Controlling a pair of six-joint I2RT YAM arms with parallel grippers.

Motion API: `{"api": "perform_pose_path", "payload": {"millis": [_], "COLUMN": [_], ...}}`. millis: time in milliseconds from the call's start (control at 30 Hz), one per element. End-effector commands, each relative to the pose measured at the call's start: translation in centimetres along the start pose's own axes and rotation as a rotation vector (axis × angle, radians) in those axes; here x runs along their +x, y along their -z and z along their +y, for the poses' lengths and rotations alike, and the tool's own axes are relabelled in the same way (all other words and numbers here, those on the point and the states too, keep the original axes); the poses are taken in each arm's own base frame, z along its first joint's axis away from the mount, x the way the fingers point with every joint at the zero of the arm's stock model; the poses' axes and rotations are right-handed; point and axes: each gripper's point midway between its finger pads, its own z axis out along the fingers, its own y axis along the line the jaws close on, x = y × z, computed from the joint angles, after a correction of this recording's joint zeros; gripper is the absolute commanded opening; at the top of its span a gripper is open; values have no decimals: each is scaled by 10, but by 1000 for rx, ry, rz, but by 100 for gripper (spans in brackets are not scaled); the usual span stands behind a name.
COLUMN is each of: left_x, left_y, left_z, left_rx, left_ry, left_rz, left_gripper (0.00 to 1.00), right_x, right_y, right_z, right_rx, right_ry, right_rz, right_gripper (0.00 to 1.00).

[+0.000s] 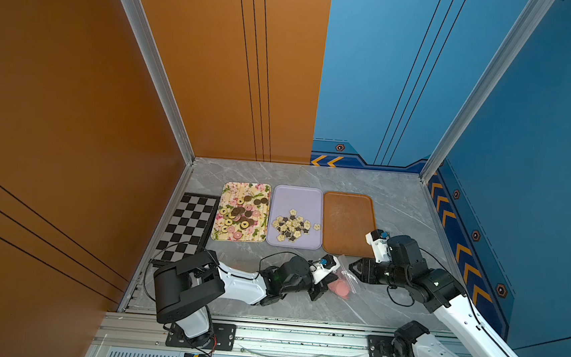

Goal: Pour cookies out of the ziploc bag
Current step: Open the ziploc bag at the center of the board.

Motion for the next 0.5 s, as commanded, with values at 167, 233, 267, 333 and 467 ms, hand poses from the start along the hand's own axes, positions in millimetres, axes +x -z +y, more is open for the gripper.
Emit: {"api": "perform_pose_path", "payload": {"millis": [167, 233, 267, 333, 467], "left_x": [-14, -14, -15, -15, -15], "left_y": [17, 18, 18, 19, 20], "left_z": [11, 11, 11, 10, 10], "left_rx": [-15, -13, -10, -8, -7], "left_ry": [75, 78, 78, 80, 84], "left_rz": [-85, -89, -91, -93, -97], "left_gripper": [0, 0, 0, 0, 0], "right_x": [16, 18, 18, 20, 18], "right_y": [-10, -17, -19, -23, -37], "right_z": [-42, -37, -37, -41, -25], "right_rx": [198, 158, 159, 178, 67], "right_ry": [-42, -37, -39, -36, -15], "right_rz": [12, 25, 30, 42, 44], "right_gripper": [44, 43, 43, 44, 43]}}
